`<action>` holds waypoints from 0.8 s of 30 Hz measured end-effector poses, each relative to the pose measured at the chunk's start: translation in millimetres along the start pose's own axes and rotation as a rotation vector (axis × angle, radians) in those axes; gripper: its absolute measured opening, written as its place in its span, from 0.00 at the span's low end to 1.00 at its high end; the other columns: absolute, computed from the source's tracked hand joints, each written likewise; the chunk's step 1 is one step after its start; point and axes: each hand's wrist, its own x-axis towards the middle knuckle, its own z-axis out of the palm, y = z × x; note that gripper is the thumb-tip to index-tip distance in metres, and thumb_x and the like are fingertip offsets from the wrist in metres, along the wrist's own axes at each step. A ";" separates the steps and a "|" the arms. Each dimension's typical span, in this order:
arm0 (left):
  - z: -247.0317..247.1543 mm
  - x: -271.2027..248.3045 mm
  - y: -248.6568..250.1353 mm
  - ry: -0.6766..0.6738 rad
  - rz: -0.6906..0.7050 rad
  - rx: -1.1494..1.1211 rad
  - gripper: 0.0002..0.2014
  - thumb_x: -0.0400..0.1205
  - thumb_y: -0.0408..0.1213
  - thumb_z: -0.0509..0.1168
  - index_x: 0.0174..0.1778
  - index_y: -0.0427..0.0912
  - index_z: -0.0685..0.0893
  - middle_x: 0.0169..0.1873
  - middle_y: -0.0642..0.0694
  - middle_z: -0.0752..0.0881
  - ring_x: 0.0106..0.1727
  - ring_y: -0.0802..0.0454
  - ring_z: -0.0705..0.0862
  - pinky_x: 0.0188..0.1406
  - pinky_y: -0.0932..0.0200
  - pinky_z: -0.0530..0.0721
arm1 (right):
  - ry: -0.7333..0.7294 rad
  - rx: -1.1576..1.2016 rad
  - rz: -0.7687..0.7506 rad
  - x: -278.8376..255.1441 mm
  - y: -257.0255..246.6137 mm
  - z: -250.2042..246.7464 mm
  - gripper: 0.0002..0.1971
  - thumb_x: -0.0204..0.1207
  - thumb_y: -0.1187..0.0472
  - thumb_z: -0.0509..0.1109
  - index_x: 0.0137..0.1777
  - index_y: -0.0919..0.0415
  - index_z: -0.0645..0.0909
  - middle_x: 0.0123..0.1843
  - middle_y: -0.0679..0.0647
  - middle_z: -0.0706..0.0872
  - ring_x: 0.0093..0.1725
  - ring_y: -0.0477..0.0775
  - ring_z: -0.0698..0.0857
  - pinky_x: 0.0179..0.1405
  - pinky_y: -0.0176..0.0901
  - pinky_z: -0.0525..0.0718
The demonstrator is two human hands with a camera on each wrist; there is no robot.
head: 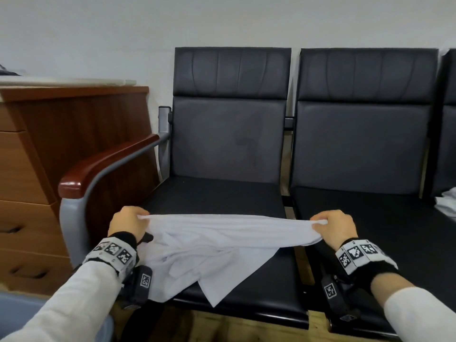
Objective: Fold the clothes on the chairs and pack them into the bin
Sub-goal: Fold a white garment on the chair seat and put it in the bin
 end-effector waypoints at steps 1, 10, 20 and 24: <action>-6.5 -5.6 5.9 0.005 0.039 0.090 0.13 0.73 0.28 0.70 0.50 0.47 0.87 0.48 0.40 0.88 0.52 0.38 0.86 0.52 0.51 0.83 | 0.038 -0.021 -0.017 -3.7 -4.7 -1.3 0.11 0.75 0.64 0.68 0.45 0.48 0.89 0.49 0.55 0.88 0.47 0.57 0.84 0.49 0.46 0.84; -154.0 -24.3 87.0 0.227 0.275 0.092 0.06 0.81 0.37 0.62 0.43 0.47 0.85 0.38 0.43 0.87 0.40 0.43 0.86 0.41 0.56 0.82 | 0.338 0.273 -0.128 -15.9 -90.0 -116.6 0.07 0.76 0.60 0.69 0.47 0.55 0.89 0.42 0.57 0.90 0.35 0.48 0.90 0.40 0.31 0.84; -294.5 -64.6 170.0 0.262 0.418 -0.561 0.05 0.83 0.30 0.61 0.49 0.36 0.81 0.31 0.40 0.84 0.17 0.59 0.85 0.21 0.63 0.86 | 0.585 0.609 -0.191 -44.1 -154.6 -252.3 0.10 0.77 0.61 0.69 0.54 0.58 0.89 0.51 0.53 0.89 0.29 0.48 0.85 0.29 0.39 0.88; -324.7 -80.0 180.2 0.388 0.491 -0.370 0.10 0.84 0.32 0.55 0.47 0.36 0.82 0.24 0.42 0.86 0.14 0.61 0.82 0.15 0.70 0.82 | 0.700 0.489 -0.280 -61.5 -169.7 -282.5 0.13 0.78 0.57 0.66 0.58 0.58 0.88 0.55 0.58 0.90 0.52 0.62 0.88 0.58 0.49 0.85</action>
